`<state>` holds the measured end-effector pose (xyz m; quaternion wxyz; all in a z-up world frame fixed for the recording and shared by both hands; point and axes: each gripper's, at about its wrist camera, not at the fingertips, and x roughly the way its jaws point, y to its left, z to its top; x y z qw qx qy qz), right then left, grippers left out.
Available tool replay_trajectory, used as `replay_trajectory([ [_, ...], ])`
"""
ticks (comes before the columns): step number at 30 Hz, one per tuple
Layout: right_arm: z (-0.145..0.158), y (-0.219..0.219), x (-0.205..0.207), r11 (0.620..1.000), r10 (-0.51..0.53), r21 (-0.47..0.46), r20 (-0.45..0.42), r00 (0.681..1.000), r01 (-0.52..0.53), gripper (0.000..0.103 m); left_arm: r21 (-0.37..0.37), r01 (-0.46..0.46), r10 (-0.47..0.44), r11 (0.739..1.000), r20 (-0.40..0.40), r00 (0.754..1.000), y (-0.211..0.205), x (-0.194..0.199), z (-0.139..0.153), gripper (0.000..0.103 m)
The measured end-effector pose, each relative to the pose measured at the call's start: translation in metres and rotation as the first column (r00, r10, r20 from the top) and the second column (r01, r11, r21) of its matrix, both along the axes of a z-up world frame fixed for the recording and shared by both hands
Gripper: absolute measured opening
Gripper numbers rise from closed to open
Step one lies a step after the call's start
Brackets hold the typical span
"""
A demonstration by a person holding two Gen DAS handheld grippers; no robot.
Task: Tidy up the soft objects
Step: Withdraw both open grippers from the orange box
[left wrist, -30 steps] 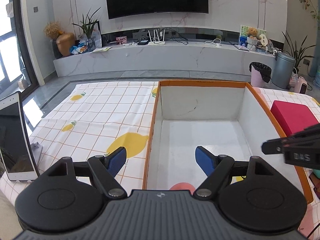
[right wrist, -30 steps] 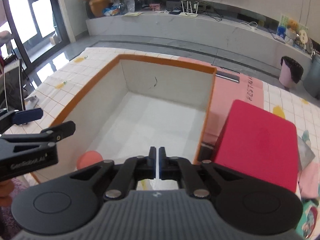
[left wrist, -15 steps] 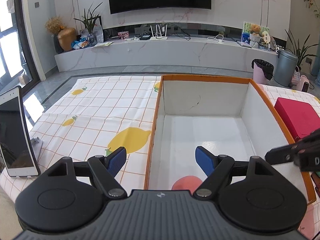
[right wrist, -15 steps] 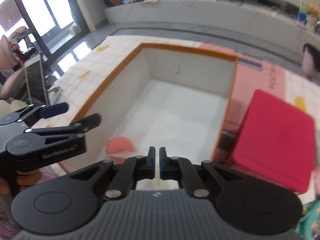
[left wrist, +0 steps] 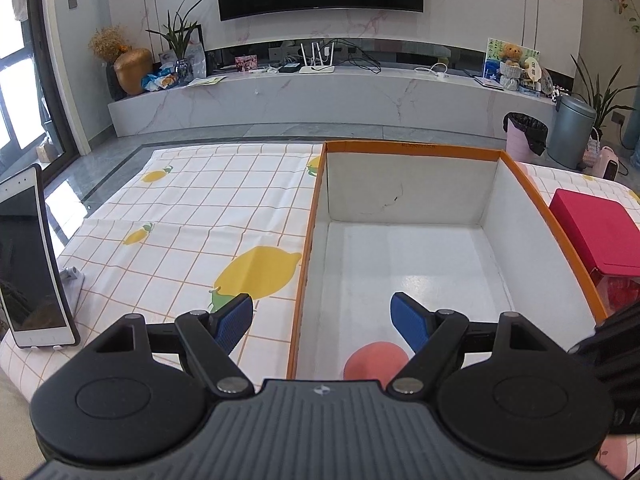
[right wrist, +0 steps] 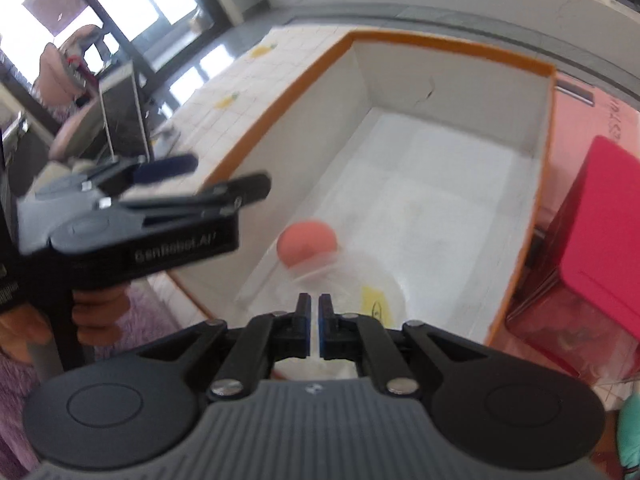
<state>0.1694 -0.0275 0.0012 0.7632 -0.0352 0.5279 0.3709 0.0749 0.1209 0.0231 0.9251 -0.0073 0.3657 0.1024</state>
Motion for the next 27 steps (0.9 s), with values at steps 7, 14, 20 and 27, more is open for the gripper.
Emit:
replay_trajectory([
  [7, -0.032, 0.024, 0.009, 0.983, -0.072, -0.168, 0.03, 0.997, 0.076, 0.0, 0.003, -0.003, 0.003, 1.0, -0.021, 1.0, -0.002, 0.002, -0.003, 0.092],
  [14, -0.004, 0.002, 0.005, 0.993, -0.1, -0.057, 0.041, 0.994, 0.102, 0.001, -0.001, -0.002, 0.002, 1.0, -0.018, 1.0, -0.002, 0.001, -0.002, 0.092],
  [20, 0.033, -0.033, -0.003, 0.987, -0.16, -0.01, 0.143, 0.977, 0.163, 0.011, 0.009, 0.023, -0.023, 1.0, 0.004, 1.0, -0.006, -0.001, 0.002, 0.092],
  [27, 0.042, -0.043, -0.007, 0.982, -0.187, -0.006, 0.187, 0.965, 0.191, 0.068, 0.036, 0.034, -0.036, 0.999, 0.058, 0.998, -0.017, -0.007, 0.008, 0.093],
])
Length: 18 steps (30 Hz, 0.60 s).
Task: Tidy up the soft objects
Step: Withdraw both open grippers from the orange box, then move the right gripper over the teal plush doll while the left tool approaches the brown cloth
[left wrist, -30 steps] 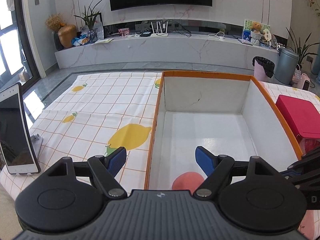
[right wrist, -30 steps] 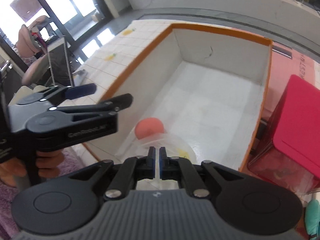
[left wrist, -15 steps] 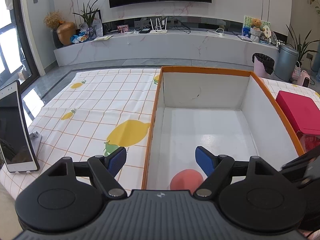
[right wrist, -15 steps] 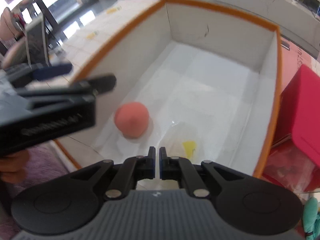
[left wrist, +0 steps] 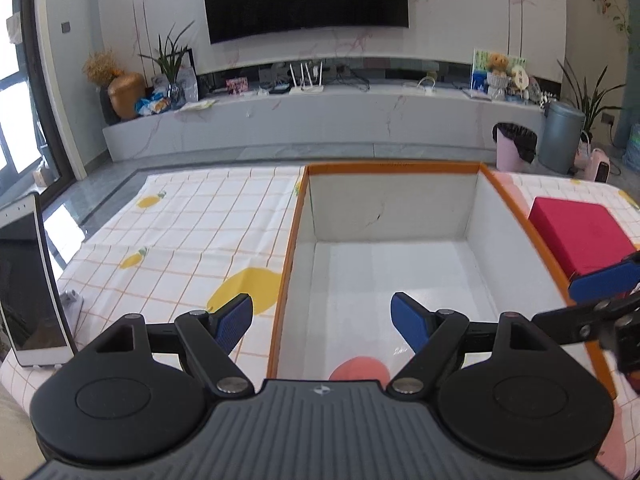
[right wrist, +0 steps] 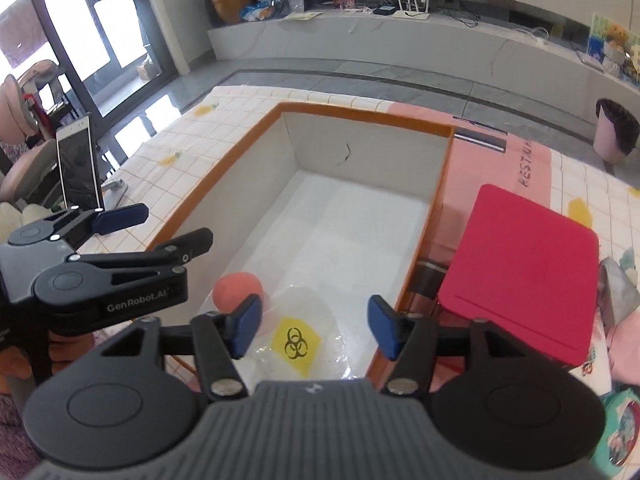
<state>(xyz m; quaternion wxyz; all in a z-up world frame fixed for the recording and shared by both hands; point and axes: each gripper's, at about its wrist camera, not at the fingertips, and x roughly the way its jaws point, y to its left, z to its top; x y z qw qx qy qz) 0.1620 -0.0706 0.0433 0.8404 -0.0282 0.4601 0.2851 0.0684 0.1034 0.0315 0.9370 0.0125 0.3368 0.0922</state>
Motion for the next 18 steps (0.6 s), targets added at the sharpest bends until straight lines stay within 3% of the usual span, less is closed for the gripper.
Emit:
replay_trajectory([
  [1, 0.0, 0.0, 0.001, 1.0, -0.005, 0.0, -0.002, 1.0, 0.005, 0.076, 0.004, 0.002, -0.002, 1.0, 0.008, 1.0, -0.002, -0.001, 0.002, 0.093],
  [6, 0.006, -0.009, -0.004, 0.999, -0.034, -0.027, 0.024, 0.999, 0.034, 0.095, 0.012, 0.008, -0.009, 1.0, 0.036, 0.999, -0.008, -0.004, 0.013, 0.094],
  [12, 0.032, -0.046, -0.002, 0.989, -0.134, -0.049, 0.082, 0.988, 0.138, 0.1, -0.024, 0.036, -0.035, 0.999, 0.027, 0.999, -0.026, -0.001, 0.028, 0.094],
  [18, 0.048, -0.125, 0.001, 0.947, -0.287, -0.112, 0.13, 0.949, 0.302, 0.101, -0.029, 0.101, -0.099, 0.994, 0.064, 0.993, -0.06, 0.001, 0.051, 0.094],
])
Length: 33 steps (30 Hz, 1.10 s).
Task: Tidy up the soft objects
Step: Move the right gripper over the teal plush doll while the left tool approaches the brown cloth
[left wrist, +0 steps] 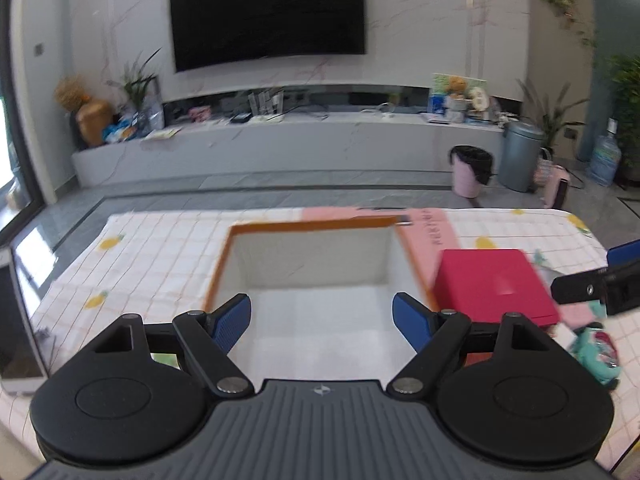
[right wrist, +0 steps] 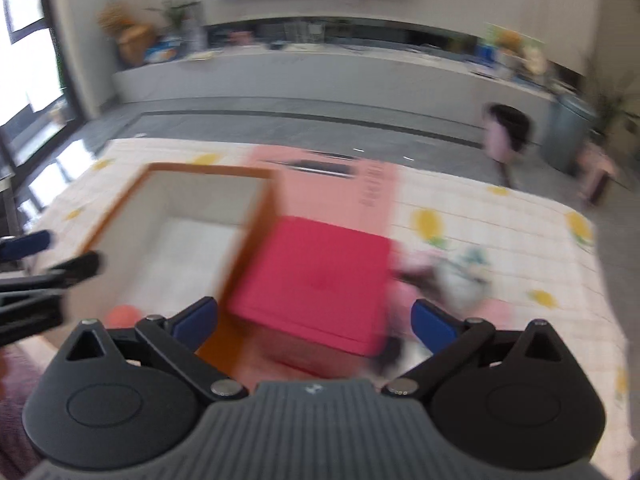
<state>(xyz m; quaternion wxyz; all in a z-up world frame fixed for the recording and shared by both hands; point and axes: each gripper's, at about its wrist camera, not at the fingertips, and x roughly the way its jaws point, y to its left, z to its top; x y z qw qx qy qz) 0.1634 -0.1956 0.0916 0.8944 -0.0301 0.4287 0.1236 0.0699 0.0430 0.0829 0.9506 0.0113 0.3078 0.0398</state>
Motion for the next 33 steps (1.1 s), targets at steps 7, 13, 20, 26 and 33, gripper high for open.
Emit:
replay_trajectory([
  [7, -0.047, -0.116, 0.012, 0.969, -0.247, -0.011, -0.15, 0.957, 0.248, 0.101, 0.013, 0.188, -0.188, 0.982, 0.003, 0.982, -0.071, 0.001, -0.01, 0.094],
  [13, -0.125, -0.186, 0.028, 0.856, -0.447, 0.088, -0.369, 0.815, 0.509, 0.101, 0.021, 0.478, -0.477, 0.878, -0.032, 0.878, -0.143, -0.017, -0.048, 0.094],
  [20, -0.165, -0.192, 0.048, 0.803, -0.453, 0.143, -0.483, 0.749, 0.578, 0.101, 0.086, 0.595, -0.581, 0.799, -0.14, 0.802, -0.188, -0.03, -0.098, 0.094],
  [26, -0.176, -0.152, 0.054, 0.899, -0.411, -0.04, -0.419, 0.81, 0.436, 0.101, 0.077, 0.612, -0.585, 0.787, -0.223, 0.78, -0.194, -0.026, -0.127, 0.094],
  [33, -0.18, -0.138, 0.044, 0.909, -0.412, -0.093, -0.361, 0.836, 0.407, 0.101, -0.017, 0.602, -0.592, 0.799, -0.198, 0.781, -0.186, -0.013, -0.135, 0.094],
])
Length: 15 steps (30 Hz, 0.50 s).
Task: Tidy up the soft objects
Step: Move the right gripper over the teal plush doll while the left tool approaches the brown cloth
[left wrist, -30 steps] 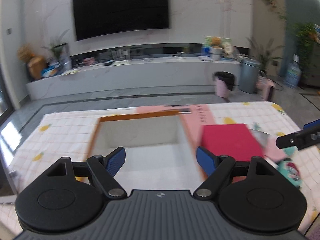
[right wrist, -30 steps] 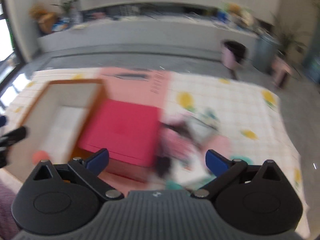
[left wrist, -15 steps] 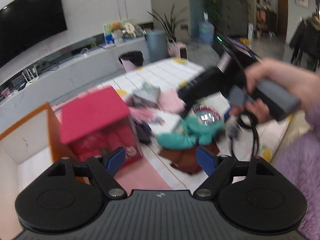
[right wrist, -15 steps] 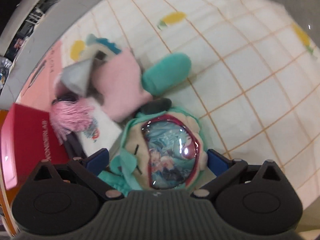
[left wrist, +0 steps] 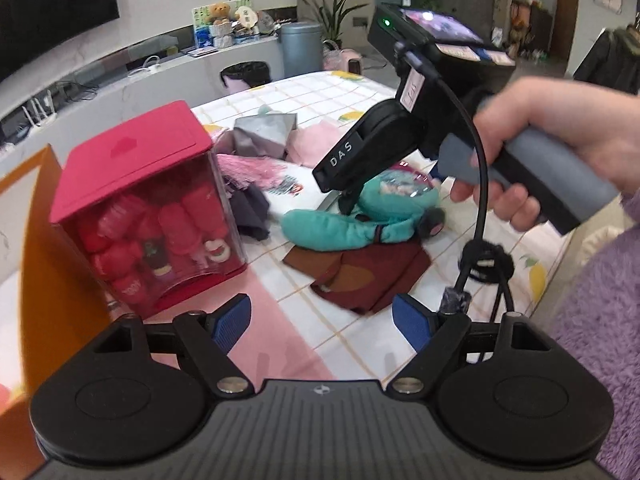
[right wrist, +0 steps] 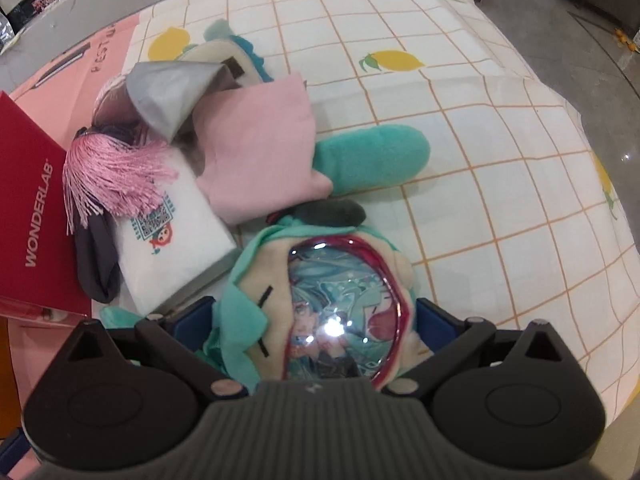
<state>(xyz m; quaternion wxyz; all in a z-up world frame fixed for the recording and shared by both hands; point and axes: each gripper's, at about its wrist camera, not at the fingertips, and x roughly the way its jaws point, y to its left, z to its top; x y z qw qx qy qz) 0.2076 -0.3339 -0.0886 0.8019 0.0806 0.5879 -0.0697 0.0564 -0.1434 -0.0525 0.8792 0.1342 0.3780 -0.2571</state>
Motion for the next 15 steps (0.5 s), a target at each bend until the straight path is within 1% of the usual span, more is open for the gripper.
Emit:
replay_trajectory([
  [3, 0.005, -0.009, -0.006, 1.0, -0.003, 0.014, 0.023, 1.0, 0.003, 0.092, -0.025, 0.028, -0.028, 0.999, 0.001, 1.0, -0.002, 0.002, -0.003, 0.094],
  [6, 0.009, -0.029, -0.007, 0.999, -0.028, 0.039, 0.026, 0.999, 0.027, 0.09, -0.027, 0.042, -0.042, 0.999, 0.02, 0.999, -0.008, 0.003, -0.009, 0.094],
  [9, 0.011, -0.047, -0.014, 0.997, -0.075, 0.02, 0.026, 0.997, 0.075, 0.09, -0.019, 0.079, -0.078, 0.997, 0.033, 0.996, -0.016, 0.001, -0.016, 0.094],
  [12, 0.015, -0.07, -0.023, 0.986, -0.166, -0.001, 0.04, 0.985, 0.166, 0.09, -0.023, 0.122, -0.121, 0.992, 0.047, 0.992, -0.022, 0.001, -0.022, 0.094],
  [15, 0.017, -0.09, -0.034, 0.979, -0.194, -0.044, 0.052, 0.98, 0.197, 0.09, -0.03, 0.144, -0.144, 0.989, 0.02, 0.989, -0.03, 0.006, -0.027, 0.094],
])
